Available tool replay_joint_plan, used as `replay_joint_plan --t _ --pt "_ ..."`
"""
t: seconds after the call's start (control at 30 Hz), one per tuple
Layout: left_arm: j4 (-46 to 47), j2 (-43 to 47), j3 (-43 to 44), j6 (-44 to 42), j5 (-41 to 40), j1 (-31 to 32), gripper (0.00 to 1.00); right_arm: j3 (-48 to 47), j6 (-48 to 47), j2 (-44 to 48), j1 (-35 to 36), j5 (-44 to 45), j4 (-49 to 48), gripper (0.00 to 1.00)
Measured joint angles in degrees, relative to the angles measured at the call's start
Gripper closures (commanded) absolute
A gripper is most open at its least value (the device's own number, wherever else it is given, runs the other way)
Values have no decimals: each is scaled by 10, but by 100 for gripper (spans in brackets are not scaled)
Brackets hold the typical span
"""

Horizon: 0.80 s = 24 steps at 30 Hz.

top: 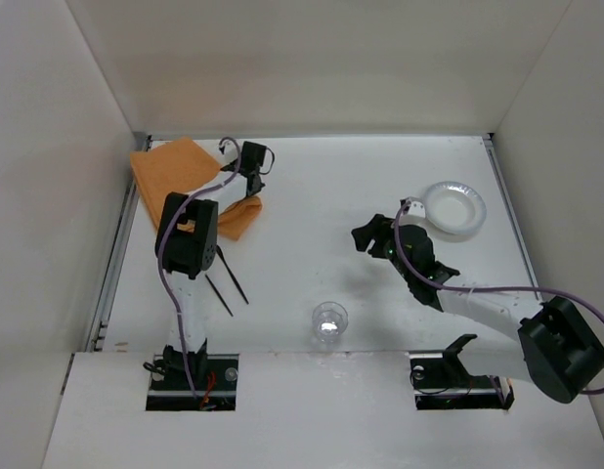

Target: Set the dinner table for one person

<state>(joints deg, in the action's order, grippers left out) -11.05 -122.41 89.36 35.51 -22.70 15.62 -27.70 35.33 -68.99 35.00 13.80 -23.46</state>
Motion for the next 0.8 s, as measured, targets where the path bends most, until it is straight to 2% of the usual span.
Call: replay_joint_plan --t 0.23,0.33,0.43,0.5,0.57,0.6,0.7,0.8 --pt "16 0 0 5 37 115 96 1 0 13 -9 5 -1 31" --pt "22 2 0 3 57 170 92 2 0 16 -10 8 -1 34" --pt "24 13 -2 -4 66 210 74 4 0 20 -12 8 -1 39" --pt "28 41 -20 -7 69 226 61 5 0 25 -12 10 0 48" --pt "45 97 -68 -4 66 227 53 5 2 28 -12 12 -2 56" --pt "56 137 -103 -1 62 223 51 5 2 28 -12 12 -2 57" --pt "98 271 -217 26 45 196 50 5 2 28 -12 14 -1 56" --pt "147 385 -323 73 29 158 50 5 2 27 -12 14 -1 51"
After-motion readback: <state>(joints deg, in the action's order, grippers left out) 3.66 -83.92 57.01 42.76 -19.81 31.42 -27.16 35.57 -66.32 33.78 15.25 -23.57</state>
